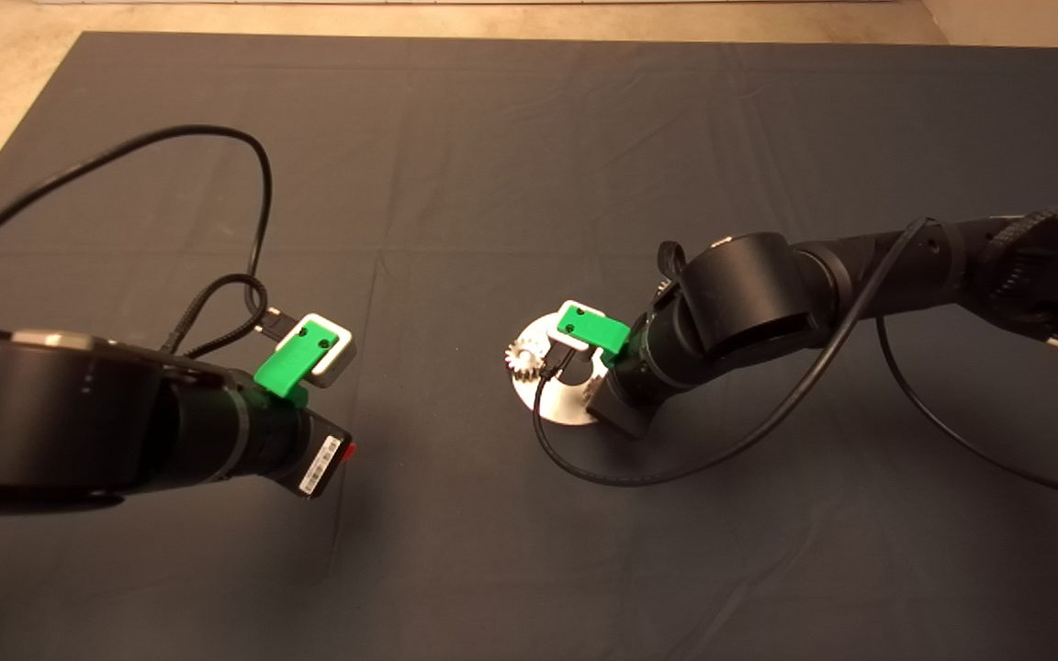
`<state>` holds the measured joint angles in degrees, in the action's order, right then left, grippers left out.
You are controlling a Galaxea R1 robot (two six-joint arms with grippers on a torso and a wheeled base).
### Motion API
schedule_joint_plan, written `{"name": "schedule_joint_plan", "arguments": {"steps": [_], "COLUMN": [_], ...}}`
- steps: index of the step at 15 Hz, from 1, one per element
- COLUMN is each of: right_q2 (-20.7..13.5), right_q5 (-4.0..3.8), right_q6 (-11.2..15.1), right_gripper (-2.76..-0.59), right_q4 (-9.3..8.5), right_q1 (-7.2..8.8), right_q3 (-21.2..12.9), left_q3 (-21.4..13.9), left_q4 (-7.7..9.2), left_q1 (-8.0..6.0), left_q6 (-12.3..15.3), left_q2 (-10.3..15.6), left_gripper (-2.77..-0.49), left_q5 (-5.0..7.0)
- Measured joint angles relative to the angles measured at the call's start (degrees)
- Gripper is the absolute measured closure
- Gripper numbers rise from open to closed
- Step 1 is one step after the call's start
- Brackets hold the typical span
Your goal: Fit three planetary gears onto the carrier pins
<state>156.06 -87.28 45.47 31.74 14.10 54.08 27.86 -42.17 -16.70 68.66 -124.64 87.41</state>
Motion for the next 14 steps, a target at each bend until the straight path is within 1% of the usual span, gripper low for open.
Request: {"name": "schedule_joint_plan", "arguments": {"steps": [9,14], "right_q2": [0.13,0.16], "right_q5": [0.1,0.1], "right_q6": [-0.52,-0.57], "right_gripper": [-0.93,-1.0], "right_q4": [-0.02,-0.05], "right_q1": [-0.27,-0.28], "right_q3": [0.85,0.94], "left_q3": [1.05,1.41], "left_q4": [-0.3,-0.33], "left_q1": [0.0,0.0], "left_q6": [-1.07,-1.27], "left_q2": [-0.17,-0.28], "left_gripper": [-1.31,-1.31], "left_q5": [0.0,0.0]}}
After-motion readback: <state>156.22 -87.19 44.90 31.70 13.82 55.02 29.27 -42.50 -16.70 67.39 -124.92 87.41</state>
